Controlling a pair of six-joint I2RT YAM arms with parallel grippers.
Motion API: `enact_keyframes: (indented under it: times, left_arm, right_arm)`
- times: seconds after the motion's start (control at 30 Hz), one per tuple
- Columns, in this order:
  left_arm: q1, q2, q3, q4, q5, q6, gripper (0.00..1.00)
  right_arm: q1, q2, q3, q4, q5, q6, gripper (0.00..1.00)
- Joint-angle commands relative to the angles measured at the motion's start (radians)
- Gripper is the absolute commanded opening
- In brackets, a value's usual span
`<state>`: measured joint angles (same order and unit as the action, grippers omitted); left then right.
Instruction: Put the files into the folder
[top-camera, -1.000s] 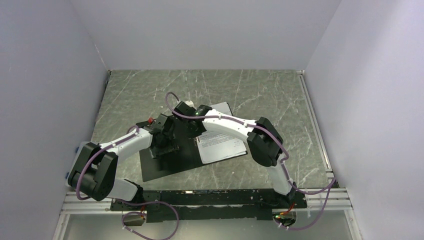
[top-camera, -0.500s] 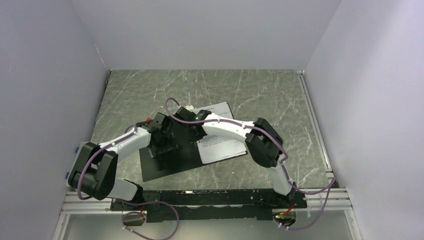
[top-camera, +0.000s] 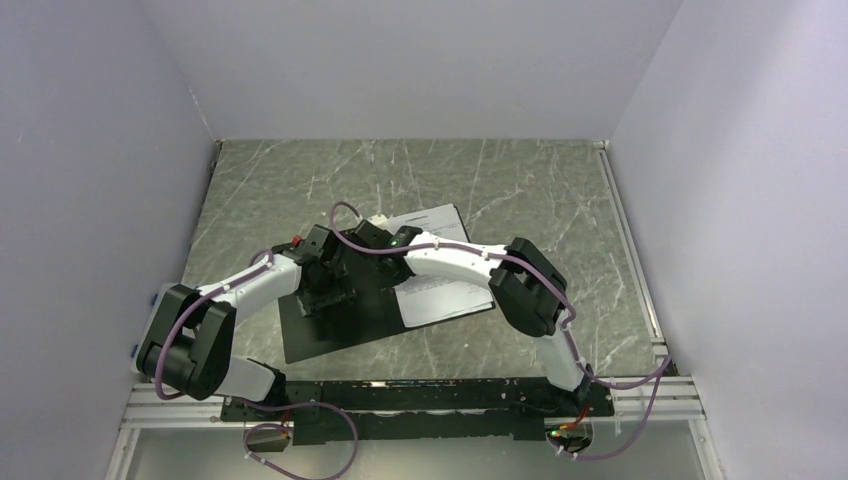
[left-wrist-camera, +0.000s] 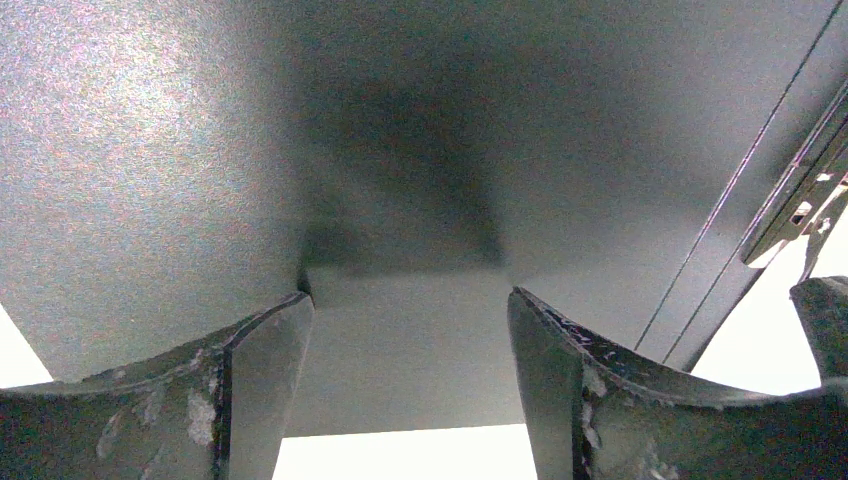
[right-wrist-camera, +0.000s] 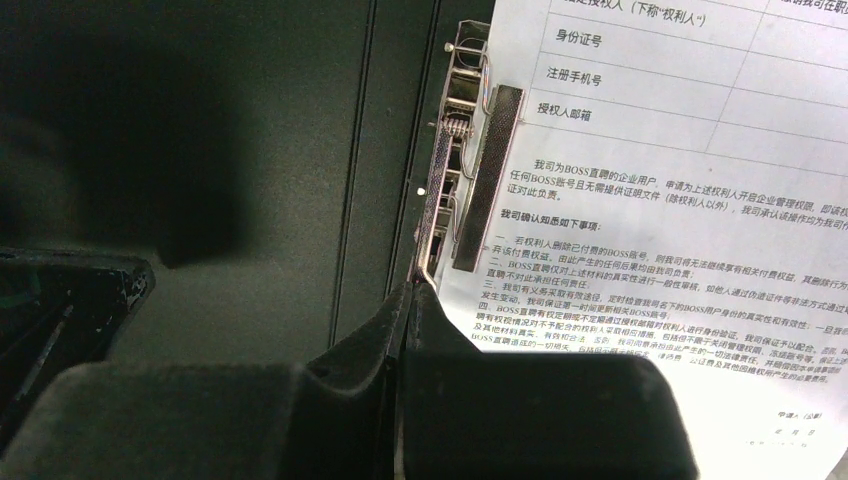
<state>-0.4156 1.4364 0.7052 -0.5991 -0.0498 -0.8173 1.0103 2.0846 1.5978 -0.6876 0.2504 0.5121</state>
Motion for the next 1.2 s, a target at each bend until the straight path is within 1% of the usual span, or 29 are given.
enact_keyframes:
  times: [0.0, 0.43, 1.0, 1.17]
  left_arm:
    - [-0.017, 0.187, -0.16, 0.178, 0.188, -0.091, 0.78]
    - [-0.017, 0.193, -0.154, 0.177, 0.189, -0.094, 0.77]
    - [-0.017, 0.192, -0.159, 0.179, 0.193, -0.094, 0.78]
    - [-0.017, 0.18, -0.16, 0.172, 0.191, -0.093, 0.77]
  right_arm:
    - [0.008, 0.022, -0.053, -0.109, 0.035, -0.017, 0.0]
    - [0.011, 0.039, -0.091, -0.098, 0.052, -0.008, 0.0]
    - [0.01, 0.02, -0.15, -0.005, -0.035, 0.02, 0.0]
    - [0.005, -0.023, -0.161, 0.024, -0.044, 0.042, 0.0]
